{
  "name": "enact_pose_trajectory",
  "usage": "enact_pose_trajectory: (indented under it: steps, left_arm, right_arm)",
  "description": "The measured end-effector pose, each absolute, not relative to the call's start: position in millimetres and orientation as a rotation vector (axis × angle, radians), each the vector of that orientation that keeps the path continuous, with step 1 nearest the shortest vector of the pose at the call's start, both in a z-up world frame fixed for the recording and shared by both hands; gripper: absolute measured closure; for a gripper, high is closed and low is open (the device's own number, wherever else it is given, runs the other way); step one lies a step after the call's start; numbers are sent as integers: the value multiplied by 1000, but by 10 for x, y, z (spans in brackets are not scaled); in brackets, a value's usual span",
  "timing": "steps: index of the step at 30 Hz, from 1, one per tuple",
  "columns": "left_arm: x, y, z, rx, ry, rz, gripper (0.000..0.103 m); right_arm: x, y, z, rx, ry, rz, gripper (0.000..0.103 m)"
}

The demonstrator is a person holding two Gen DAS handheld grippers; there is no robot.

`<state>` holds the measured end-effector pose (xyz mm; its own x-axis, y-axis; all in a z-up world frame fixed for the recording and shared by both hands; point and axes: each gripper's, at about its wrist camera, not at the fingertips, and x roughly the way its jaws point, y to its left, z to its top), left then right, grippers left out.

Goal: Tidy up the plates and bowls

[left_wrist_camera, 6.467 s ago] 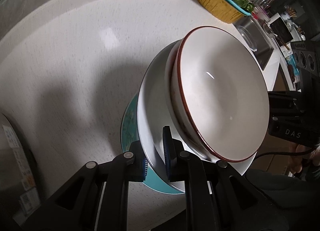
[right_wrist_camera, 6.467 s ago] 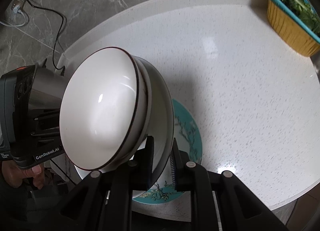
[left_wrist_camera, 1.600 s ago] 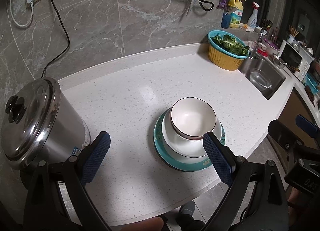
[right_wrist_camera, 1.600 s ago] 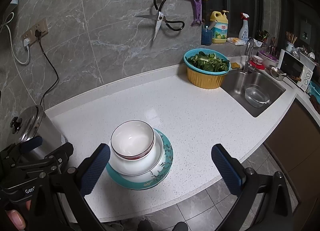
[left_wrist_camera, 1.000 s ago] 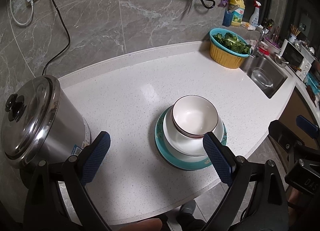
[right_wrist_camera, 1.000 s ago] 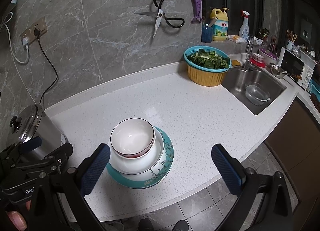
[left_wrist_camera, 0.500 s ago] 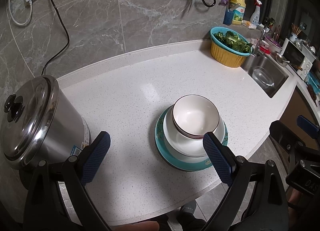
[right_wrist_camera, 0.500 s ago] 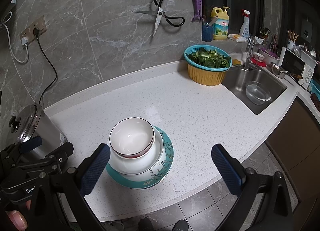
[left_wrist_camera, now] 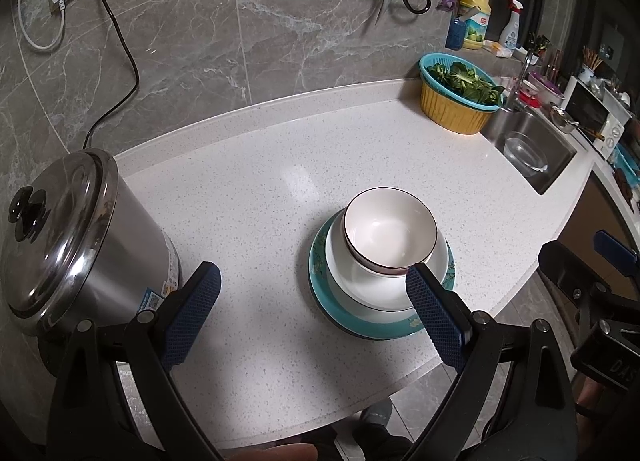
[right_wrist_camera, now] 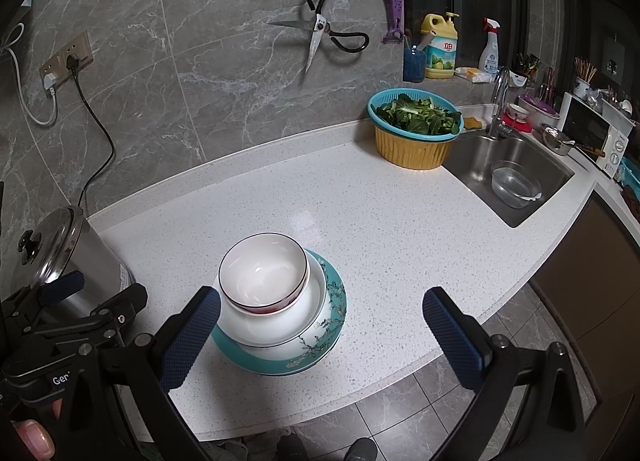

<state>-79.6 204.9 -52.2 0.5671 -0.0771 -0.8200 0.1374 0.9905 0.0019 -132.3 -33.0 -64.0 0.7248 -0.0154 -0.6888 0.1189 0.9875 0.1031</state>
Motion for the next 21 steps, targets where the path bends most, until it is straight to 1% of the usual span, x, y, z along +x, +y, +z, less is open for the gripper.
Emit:
enact_pose_trajectory:
  steps: [21]
  left_arm:
    - [-795,2069,-527,72,962,-137,9]
  right_arm:
    - [-1335,-344,-643,143,757,-74,0]
